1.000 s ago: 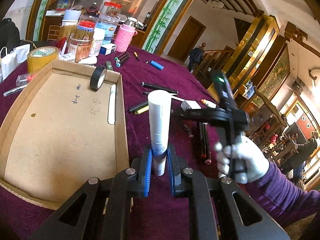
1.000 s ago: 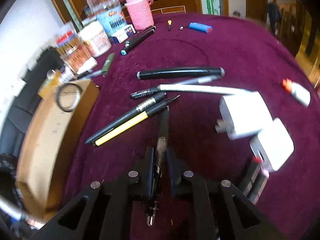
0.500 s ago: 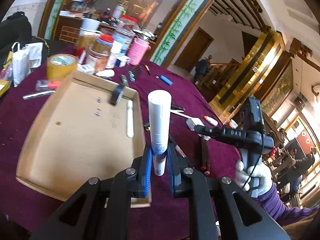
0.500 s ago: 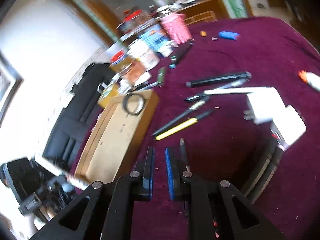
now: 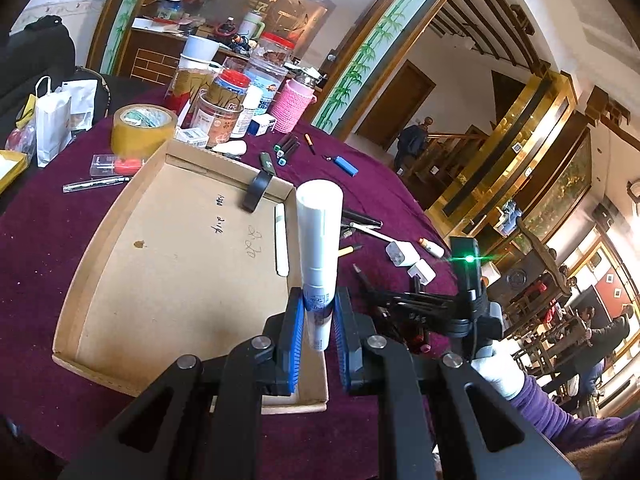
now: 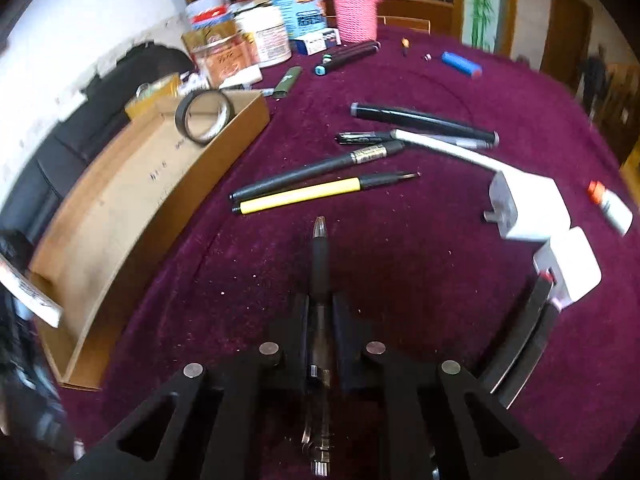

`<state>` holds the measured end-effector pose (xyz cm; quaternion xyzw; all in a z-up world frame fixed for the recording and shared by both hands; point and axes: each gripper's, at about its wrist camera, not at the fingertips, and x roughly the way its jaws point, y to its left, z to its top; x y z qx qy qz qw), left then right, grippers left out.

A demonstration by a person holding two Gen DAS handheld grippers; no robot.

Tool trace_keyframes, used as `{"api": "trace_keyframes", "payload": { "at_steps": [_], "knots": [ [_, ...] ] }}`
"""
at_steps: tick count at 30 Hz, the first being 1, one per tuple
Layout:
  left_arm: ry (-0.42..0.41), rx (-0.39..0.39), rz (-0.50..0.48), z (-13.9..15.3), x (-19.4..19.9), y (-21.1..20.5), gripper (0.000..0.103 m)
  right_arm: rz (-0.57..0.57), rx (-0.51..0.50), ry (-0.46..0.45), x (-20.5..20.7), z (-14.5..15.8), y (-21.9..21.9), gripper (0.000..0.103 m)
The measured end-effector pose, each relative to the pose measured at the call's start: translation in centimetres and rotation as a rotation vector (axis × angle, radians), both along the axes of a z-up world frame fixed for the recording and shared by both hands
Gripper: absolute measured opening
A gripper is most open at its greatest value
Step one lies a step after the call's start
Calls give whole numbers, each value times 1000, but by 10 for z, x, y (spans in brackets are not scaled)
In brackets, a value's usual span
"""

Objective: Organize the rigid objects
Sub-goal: 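Carry the marker and pen into the cardboard tray and open both tools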

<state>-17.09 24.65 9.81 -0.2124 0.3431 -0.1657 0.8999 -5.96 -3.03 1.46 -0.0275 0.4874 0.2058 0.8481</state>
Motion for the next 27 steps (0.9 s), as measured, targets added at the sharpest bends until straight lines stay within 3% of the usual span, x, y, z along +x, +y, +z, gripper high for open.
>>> {"api": "trace_keyframes", "payload": {
  "at_steps": [6, 12, 15, 19, 23, 27],
  "knots": [
    [33, -11, -23, -2, 6, 7, 14, 23, 247, 46, -4, 22, -10, 12],
    [82, 60, -52, 2, 35, 17, 14, 117, 450, 107, 2, 57, 33, 13],
    [141, 94, -56, -5, 62, 24, 14, 141, 471, 139, 15, 58, 62, 13],
    [228, 68, -43, -23, 103, 39, 14, 149, 483, 211, 41, 44, 108, 13],
    [320, 27, -24, -42, 143, 54, 15, 106, 446, 219, 70, 30, 138, 13],
    [375, 81, -14, -54, 176, 53, 15, 43, 438, 210, 87, 24, 146, 13]
  ]
}}
